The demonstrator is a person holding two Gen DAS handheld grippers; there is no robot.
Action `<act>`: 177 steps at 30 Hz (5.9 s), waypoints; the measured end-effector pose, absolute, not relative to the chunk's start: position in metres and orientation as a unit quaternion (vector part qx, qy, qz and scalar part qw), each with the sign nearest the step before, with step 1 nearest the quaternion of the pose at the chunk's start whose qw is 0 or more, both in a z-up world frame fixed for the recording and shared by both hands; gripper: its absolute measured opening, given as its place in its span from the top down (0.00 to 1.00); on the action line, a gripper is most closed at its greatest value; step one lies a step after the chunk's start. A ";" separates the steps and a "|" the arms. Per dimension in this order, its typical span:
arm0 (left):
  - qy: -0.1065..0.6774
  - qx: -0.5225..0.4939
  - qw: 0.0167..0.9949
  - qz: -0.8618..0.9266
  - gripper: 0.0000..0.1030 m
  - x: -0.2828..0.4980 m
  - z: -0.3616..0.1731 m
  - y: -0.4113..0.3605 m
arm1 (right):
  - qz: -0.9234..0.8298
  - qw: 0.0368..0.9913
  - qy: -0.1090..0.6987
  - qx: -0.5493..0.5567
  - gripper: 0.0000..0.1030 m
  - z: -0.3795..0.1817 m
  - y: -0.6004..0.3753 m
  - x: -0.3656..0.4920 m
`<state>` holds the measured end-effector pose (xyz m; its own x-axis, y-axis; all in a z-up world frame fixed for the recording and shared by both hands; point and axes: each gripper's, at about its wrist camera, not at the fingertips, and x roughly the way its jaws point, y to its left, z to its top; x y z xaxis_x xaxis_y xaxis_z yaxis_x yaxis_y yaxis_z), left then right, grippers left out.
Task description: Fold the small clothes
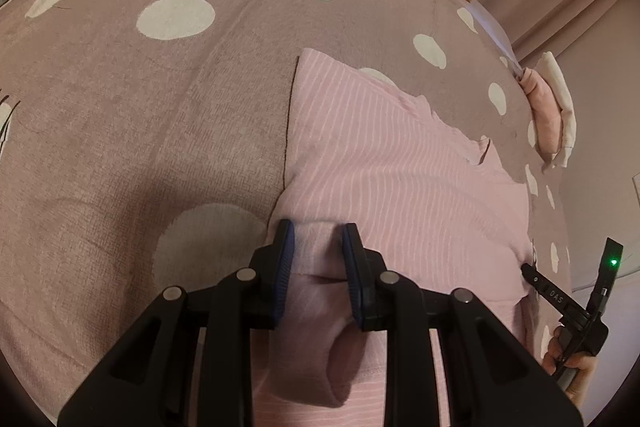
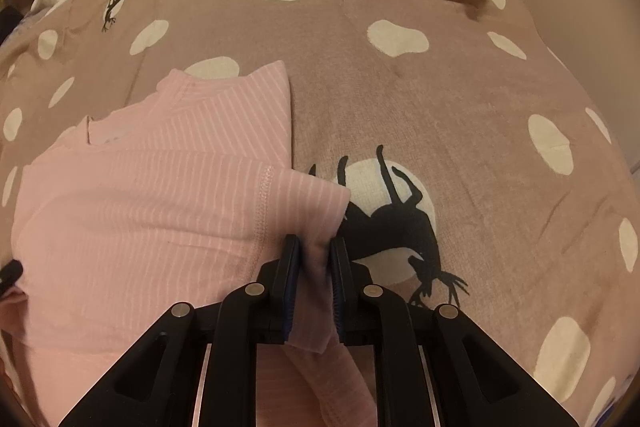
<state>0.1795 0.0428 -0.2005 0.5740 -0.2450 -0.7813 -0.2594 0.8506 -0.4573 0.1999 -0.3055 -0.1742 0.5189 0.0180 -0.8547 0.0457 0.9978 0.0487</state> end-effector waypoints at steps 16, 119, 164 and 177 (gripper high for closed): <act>0.458 -0.259 0.850 0.009 0.76 0.181 -0.202 0.040 | -0.014 0.875 0.483 0.022 0.89 -0.175 -0.303 0.198; 0.506 -0.189 0.839 -0.070 0.20 -0.055 -0.206 0.011 | 0.045 0.865 0.489 0.098 0.26 -0.190 -0.370 -0.046; 0.458 -0.287 0.839 -0.062 0.93 0.032 -0.166 0.035 | 0.182 0.841 0.433 0.269 0.91 -0.154 -0.378 0.041; 0.468 -0.232 0.853 -0.008 0.77 0.054 -0.166 0.042 | 0.083 0.856 0.449 0.242 0.91 -0.161 -0.390 0.067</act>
<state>0.0537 0.0416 -0.1663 0.5623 -0.2315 -0.7938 -0.2030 0.8920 -0.4040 0.0667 -0.3905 -0.1608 0.5831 0.3592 -0.7287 0.0751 0.8692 0.4886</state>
